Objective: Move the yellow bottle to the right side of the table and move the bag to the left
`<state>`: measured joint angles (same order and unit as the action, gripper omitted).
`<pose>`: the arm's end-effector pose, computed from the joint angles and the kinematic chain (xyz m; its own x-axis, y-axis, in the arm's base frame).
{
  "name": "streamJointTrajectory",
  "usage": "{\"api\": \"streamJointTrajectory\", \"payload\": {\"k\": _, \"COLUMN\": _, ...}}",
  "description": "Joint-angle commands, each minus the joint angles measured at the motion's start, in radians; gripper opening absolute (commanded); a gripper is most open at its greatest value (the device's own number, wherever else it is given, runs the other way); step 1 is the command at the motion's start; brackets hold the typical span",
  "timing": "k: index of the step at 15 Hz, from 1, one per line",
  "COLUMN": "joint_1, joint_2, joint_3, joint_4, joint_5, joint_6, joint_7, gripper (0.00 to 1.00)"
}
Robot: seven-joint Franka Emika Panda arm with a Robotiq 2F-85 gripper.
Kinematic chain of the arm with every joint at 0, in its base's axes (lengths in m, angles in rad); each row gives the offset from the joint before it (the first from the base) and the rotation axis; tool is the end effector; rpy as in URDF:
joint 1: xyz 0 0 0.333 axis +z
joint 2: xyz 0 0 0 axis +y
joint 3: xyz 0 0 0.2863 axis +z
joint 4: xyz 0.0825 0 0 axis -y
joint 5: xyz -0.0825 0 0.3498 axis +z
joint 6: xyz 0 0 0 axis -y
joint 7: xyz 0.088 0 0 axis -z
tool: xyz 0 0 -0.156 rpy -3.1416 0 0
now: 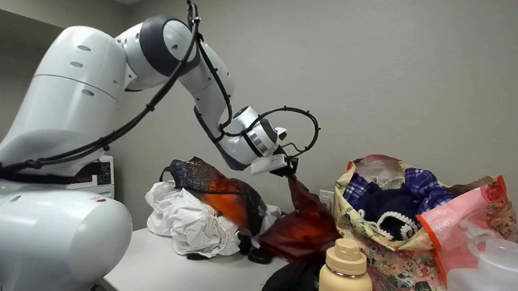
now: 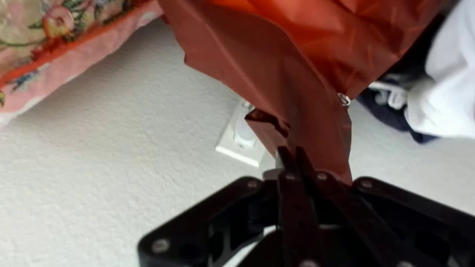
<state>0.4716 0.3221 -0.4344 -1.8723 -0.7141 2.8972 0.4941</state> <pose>0.6577 0.0759 0.3835 0.6950 0.3290 0.6393 0.0860 -0.9208 0.3804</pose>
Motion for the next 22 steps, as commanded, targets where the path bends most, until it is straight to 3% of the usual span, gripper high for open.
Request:
{"api": "streamJointTrajectory", "payload": {"k": 1, "joint_1": 0.001, "joint_2": -0.083, "joint_3": 0.069, "joint_4": 0.055, "joint_5": 0.135, "joint_6": -0.005, "joint_7": 0.005, "gripper": 0.01}}
{"api": "streamJointTrajectory", "payload": {"k": 8, "joint_1": 0.074, "joint_2": -0.141, "joint_3": 0.133, "joint_4": 0.281, "joint_5": 0.161, "joint_6": 0.023, "joint_7": 0.012, "gripper": 0.01}}
{"api": "streamJointTrajectory", "payload": {"k": 11, "joint_1": 0.101, "joint_2": -0.14, "joint_3": 0.186, "joint_4": 0.323, "joint_5": 0.18, "joint_6": 0.066, "joint_7": -0.007, "gripper": 0.01}}
{"api": "streamJointTrajectory", "payload": {"k": 14, "joint_1": 0.14, "joint_2": -0.111, "joint_3": 0.212, "joint_4": 0.325, "joint_5": 0.127, "joint_6": 0.072, "joint_7": 0.015, "gripper": 0.01}}
{"api": "streamJointTrajectory", "payload": {"k": 15, "joint_1": 0.157, "joint_2": -0.096, "joint_3": 0.21, "joint_4": 0.317, "joint_5": 0.097, "joint_6": 0.062, "joint_7": 0.028, "gripper": 0.07}}
{"api": "streamJointTrajectory", "payload": {"k": 16, "joint_1": 0.169, "joint_2": -0.084, "joint_3": 0.21, "joint_4": 0.308, "joint_5": 0.079, "joint_6": 0.06, "joint_7": 0.028, "gripper": 0.29}}
{"api": "streamJointTrajectory", "payload": {"k": 18, "joint_1": 0.2, "joint_2": -0.048, "joint_3": 0.18, "joint_4": 0.304, "joint_5": 0.004, "joint_6": 0.039, "joint_7": 0.058, "gripper": 0.33}}
{"api": "streamJointTrajectory", "payload": {"k": 22, "joint_1": 0.244, "joint_2": 0.001, "joint_3": 0.096, "joint_4": 0.305, "joint_5": -0.161, "joint_6": -0.013, "joint_7": 0.178, "gripper": 0.61}}
